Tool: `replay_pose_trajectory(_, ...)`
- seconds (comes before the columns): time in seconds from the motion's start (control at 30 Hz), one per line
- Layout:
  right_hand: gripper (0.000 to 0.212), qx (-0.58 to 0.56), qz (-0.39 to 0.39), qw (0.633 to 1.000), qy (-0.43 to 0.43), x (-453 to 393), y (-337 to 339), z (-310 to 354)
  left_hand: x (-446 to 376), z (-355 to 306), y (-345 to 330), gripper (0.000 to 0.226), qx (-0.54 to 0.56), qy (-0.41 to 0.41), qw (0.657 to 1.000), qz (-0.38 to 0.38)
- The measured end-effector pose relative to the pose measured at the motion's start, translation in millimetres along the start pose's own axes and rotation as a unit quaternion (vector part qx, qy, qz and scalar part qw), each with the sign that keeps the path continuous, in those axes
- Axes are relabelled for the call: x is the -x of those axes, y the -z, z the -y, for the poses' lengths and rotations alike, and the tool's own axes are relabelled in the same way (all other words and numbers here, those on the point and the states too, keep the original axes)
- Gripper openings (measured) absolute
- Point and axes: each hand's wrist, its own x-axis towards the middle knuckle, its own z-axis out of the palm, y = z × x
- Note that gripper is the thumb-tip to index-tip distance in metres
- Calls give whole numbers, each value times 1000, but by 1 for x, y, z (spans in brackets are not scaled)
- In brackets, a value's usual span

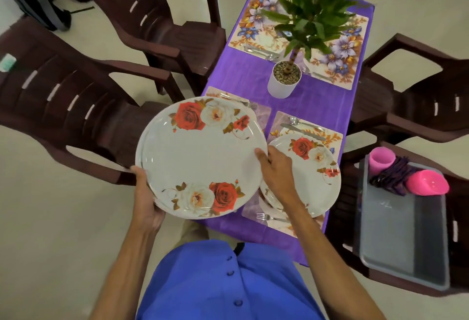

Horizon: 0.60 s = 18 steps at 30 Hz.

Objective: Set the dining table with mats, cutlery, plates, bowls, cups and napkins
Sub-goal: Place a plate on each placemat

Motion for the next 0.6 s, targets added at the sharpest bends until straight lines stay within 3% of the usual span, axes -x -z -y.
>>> replay_pose_trajectory(0.1, 31, -20, -28, 999, -27, -1, -16, 10, -27, -23, 19, 60, -19, 39, 999, 10)
replay_pose_trajectory(0.23, 26, 7, -137, 989, -63, -13, -28, 19, -67, -65, 50, 53, -24, 53, 998, -2)
replay_pose_trajectory(0.3, 28, 2, -183, 979, -94, -22, -30, 12, -86, -88, 68, 64, -33, 45, 998, 6)
replay_pose_trajectory(0.43, 31, 10, -235, 956, -177, -29, -37, -21, -121, -132, 102, 54, -67, 8, 997, -22)
replay_pose_trajectory(0.6, 30, 1, -232, 933, -275, -29, -66, -63, -150, -179, 133, 46, -124, -69, 989, -33)
